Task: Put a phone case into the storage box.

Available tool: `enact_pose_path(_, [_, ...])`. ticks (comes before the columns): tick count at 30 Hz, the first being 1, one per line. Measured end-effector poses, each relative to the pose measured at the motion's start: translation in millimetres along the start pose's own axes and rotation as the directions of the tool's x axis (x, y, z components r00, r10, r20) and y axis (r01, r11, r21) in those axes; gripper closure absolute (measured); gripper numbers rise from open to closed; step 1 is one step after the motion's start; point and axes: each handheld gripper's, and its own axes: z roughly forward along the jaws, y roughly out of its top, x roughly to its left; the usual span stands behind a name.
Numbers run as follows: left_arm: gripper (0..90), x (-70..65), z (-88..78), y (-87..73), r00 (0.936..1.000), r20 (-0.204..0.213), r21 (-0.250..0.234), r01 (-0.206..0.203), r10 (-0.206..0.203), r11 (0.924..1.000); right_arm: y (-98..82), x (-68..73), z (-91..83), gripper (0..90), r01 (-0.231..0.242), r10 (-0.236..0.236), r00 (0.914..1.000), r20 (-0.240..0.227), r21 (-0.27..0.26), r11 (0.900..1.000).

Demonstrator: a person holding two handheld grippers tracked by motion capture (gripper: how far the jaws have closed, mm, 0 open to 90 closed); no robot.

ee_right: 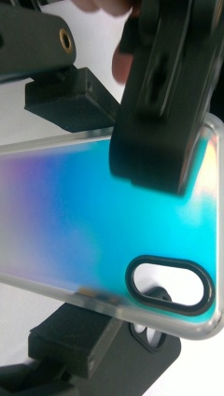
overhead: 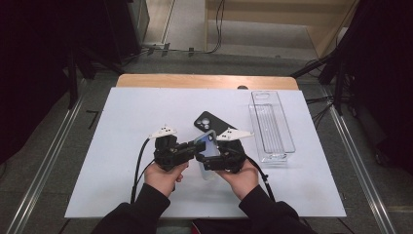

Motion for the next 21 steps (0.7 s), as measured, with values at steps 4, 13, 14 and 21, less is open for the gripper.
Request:
enact_pose_path(4, [65.6,1.7,-5.7,2.8,0.9996,0.023,0.008,0.017,-0.017,0.9998,-0.5,-4.8,0.1,15.1,-0.007,0.007,0.9999,0.009,0.009,1.000])
enact_pose_path(13, [52.8,5.6,-16.9,7.2,0.9969,0.070,0.030,0.035,-0.037,0.9989,0.0,-16.3,-4.4,15.2,-0.018,0.018,0.9995,0.026,0.013,1.000])
enact_pose_path(14, [51.5,7.0,-17.8,7.5,0.9965,0.074,0.035,0.035,-0.038,0.9988,0.0,-17.2,-4.8,15.2,-0.020,0.020,0.9996,0.021,0.014,1.000])
enact_pose_path(21, [40.1,16.7,-18.5,9.8,0.9946,0.104,0.111,-0.008,-0.003,0.9938,2.7,-25.2,-9.0,15.2,-0.018,0.018,0.9998,-0.008,0.032,0.999])
